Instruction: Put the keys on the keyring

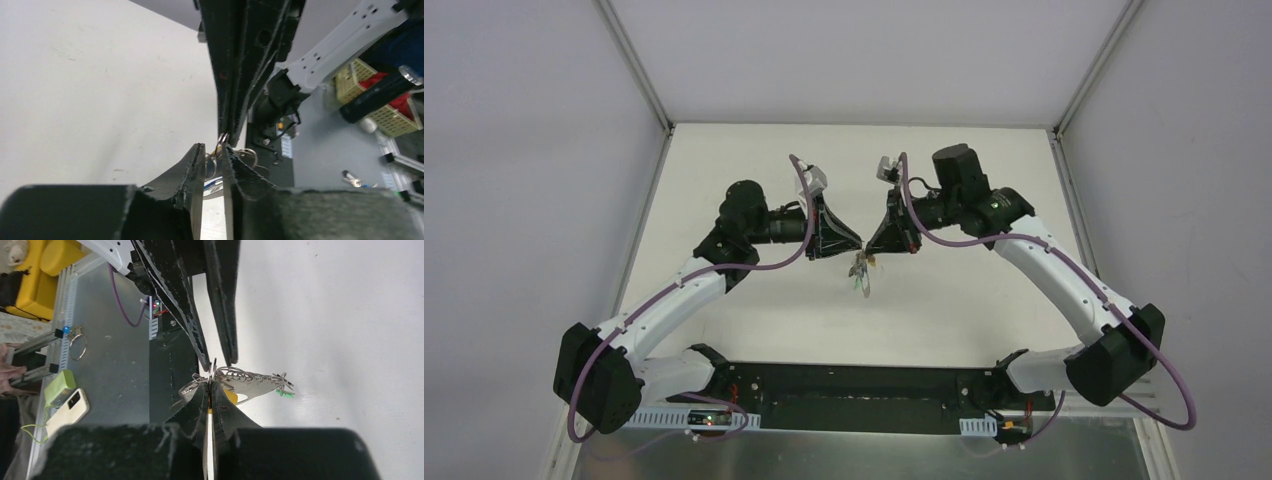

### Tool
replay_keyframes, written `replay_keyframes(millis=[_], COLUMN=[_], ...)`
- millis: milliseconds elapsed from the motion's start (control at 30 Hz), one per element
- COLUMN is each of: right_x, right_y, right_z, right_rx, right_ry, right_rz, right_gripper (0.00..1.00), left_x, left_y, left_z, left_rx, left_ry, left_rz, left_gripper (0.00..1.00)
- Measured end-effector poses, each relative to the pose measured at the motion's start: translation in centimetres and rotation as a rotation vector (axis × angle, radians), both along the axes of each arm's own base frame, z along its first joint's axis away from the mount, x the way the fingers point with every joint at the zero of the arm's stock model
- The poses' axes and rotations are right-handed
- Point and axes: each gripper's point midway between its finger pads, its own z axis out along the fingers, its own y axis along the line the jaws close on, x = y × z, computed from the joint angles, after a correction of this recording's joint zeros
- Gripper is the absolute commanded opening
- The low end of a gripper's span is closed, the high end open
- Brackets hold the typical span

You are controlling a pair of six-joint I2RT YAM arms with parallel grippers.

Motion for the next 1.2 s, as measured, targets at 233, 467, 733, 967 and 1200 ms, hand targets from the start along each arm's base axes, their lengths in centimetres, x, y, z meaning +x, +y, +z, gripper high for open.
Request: replay_keyframes(millis=[233, 467, 733, 967, 1200], right_x=[-0.3, -0.2, -0.3, -0.3, -0.4], right_y=[0.5, 0.8, 0.9, 0.9, 1.0], right_z=[-0.2, -1.2, -2.4, -2.6, -2.5], right_rx=[-0.108, -0.167, -0.203, -0.206, -0.201], right_ry=[-0.081, -0.081, -0.053, -0.048, -0.045], right_rz=[0.012, 0.025, 0.034, 0.035, 0.04], right_gripper=[0.0, 0.0, 0.0, 0.0, 0.0], left_x=[0.7, 0.6, -0.3, -0.7, -0.9], left_y=[0.5, 0.7, 0.6, 0.6, 0.7], left_z=[-1.5, -2.2, -1.8, -2.0, -2.4], left_rx=[0.089, 0.114, 0.098, 0.104, 0.117], left_ry=[-0.045, -0.052, -0.079, -0.088, -0.098], left_rz=[0.027, 0.02, -0.037, -0.066, -0.079], left_gripper=[0.4, 0.4, 0.32, 0.33, 0.27])
